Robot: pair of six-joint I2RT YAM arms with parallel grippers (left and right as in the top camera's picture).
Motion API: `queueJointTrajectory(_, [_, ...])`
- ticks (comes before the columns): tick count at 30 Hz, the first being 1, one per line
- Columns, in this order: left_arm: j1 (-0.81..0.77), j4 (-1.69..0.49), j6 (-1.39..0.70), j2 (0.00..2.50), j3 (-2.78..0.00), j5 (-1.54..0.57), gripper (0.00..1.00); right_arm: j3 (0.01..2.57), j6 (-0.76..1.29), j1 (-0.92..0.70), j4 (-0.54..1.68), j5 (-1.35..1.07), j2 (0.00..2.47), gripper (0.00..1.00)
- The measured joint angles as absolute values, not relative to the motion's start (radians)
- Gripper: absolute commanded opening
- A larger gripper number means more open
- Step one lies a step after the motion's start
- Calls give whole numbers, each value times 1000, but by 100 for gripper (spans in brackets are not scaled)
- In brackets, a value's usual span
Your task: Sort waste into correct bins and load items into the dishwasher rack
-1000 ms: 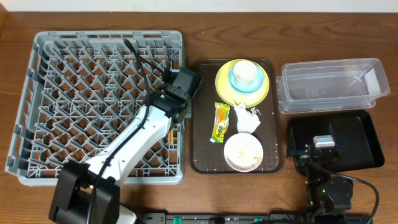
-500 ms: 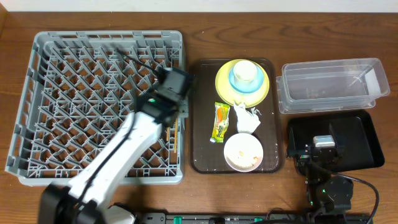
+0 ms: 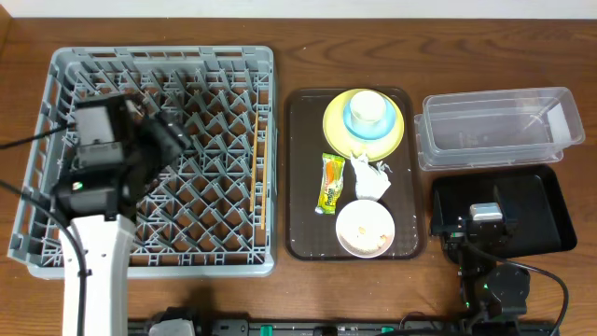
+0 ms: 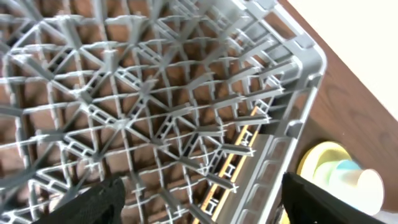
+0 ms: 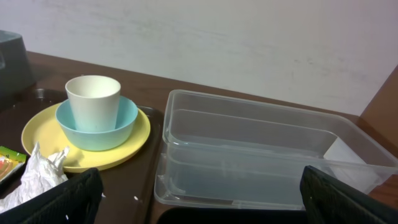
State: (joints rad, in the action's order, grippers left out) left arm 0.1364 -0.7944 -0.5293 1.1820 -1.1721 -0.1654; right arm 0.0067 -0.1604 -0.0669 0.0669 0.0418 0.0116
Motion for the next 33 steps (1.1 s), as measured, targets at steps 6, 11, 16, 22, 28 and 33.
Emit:
queueJointTrajectory(6, [178,-805,-531,1182,-1172,-204,88,7,-157,-67,44,29,12,99])
queueJointTrajectory(11, [178,-805,-532,1182,-1172,-212,90,7,-88,-67,7,-89,12,99])
queueJointTrajectory(16, [179,-805,-532,1183,-1172,-212,91,46,88,-67,152,-200,17,99])
queueJointTrajectory(22, [179,-805,-532,1183,-1172,-212,92,353,162,-67,431,-204,152,99])
queueJointTrajectory(28, [179,-806,-532,1183,-1172,-214,92,904,164,-67,818,-178,516,99])
queueJointTrajectory(33, [180,-805,-532,1184,-1173,-215,92,1359,165,-67,1113,-184,845,99])
